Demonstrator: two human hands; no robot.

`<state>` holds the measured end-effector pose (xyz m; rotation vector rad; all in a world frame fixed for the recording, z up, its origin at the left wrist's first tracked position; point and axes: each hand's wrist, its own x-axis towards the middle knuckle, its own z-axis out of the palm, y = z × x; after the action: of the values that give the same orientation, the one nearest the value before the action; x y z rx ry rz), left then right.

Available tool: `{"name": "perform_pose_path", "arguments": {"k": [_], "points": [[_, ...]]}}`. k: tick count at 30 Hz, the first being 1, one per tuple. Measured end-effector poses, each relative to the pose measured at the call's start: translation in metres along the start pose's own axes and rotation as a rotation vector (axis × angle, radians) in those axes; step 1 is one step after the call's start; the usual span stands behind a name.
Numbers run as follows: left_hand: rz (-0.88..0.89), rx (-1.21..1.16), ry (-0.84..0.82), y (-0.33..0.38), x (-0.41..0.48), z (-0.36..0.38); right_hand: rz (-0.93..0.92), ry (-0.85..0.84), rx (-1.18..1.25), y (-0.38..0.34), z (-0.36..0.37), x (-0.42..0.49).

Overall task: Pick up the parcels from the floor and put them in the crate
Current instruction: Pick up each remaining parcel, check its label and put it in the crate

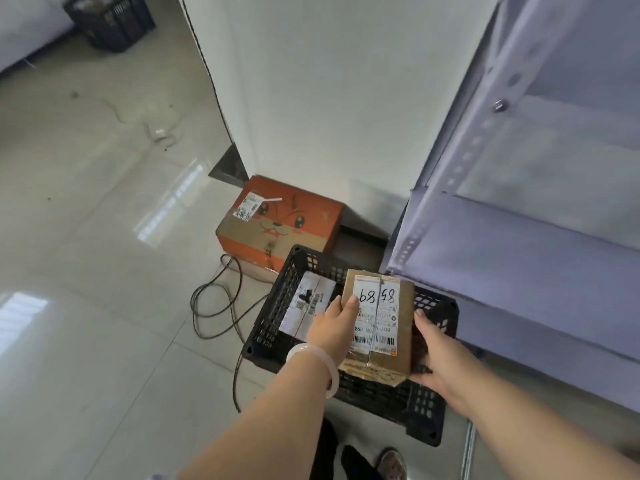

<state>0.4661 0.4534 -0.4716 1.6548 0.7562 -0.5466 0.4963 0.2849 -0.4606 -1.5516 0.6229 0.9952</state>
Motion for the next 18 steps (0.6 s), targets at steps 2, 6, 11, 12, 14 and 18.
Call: {"name": "perform_pose_path", "arguments": {"k": [2,6,11,12,14,18], "points": [[-0.040,0.011,-0.009,-0.021,0.038,-0.008,0.048,0.045,0.024,0.005,0.017,0.036],[-0.132,-0.003,-0.053,-0.055,0.103,-0.016,0.126,0.163,0.101,0.023,0.046,0.111],[-0.169,0.098,-0.101,-0.088,0.171,-0.012,0.161,0.254,0.163,0.045,0.063,0.181],[-0.171,0.130,-0.112,-0.091,0.180,-0.010,0.167,0.267,0.165,0.050,0.065,0.193],[-0.165,0.176,-0.127,-0.101,0.197,-0.004,0.181,0.279,0.152,0.059,0.067,0.213],[-0.144,0.267,-0.109,-0.115,0.225,0.001,0.185,0.290,0.139,0.073,0.071,0.246]]}}
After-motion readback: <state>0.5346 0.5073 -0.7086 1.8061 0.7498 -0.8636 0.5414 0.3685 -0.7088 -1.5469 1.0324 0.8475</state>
